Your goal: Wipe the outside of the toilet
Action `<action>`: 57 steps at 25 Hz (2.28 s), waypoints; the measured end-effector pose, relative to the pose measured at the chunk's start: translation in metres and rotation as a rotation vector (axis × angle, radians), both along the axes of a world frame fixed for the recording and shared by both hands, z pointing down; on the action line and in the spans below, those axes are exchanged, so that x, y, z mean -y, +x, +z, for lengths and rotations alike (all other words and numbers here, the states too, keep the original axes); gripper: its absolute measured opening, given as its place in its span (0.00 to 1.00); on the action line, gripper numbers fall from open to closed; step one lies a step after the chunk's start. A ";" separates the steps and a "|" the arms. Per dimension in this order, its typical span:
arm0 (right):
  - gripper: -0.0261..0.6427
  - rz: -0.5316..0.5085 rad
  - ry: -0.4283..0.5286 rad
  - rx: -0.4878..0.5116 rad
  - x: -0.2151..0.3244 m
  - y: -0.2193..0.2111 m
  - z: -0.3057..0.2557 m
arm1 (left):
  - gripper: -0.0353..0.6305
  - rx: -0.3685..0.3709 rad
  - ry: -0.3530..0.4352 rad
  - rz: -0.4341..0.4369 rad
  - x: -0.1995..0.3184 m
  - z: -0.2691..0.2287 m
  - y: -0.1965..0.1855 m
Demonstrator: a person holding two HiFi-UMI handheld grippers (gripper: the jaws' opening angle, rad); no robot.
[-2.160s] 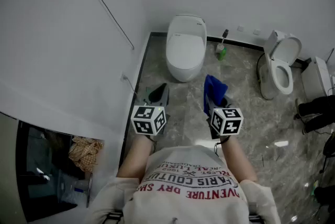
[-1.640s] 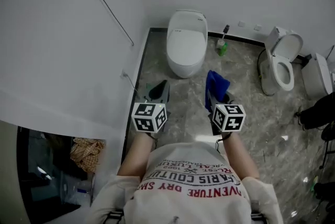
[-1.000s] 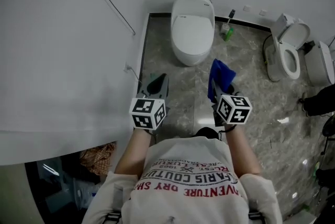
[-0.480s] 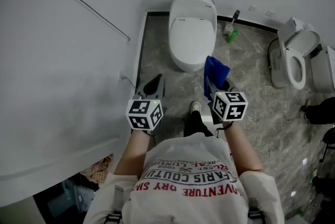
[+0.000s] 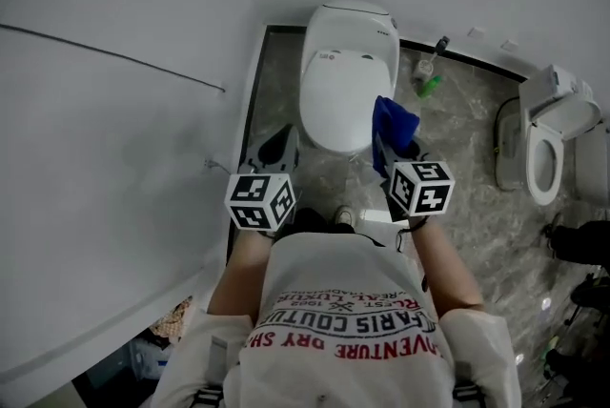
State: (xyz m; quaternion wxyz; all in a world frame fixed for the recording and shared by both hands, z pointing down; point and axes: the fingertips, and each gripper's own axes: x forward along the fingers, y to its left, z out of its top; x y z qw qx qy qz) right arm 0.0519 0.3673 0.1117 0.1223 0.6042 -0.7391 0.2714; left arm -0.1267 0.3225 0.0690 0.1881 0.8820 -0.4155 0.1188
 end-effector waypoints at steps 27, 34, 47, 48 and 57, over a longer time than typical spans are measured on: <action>0.15 0.083 -0.140 0.033 0.431 0.060 0.107 | 0.06 0.039 -0.181 0.166 0.439 0.135 0.081; 0.15 0.000 -0.175 0.088 0.504 0.082 0.149 | 0.06 0.075 -0.222 0.126 0.481 0.189 0.101; 0.15 -0.179 -0.271 0.167 0.615 0.062 0.261 | 0.06 0.067 -0.263 0.020 0.547 0.281 0.130; 0.15 -0.188 -0.281 0.164 0.620 0.060 0.271 | 0.06 0.070 -0.264 0.018 0.549 0.287 0.131; 0.15 -0.212 -0.366 0.087 0.638 0.067 0.317 | 0.06 0.122 -0.316 0.008 0.547 0.335 0.134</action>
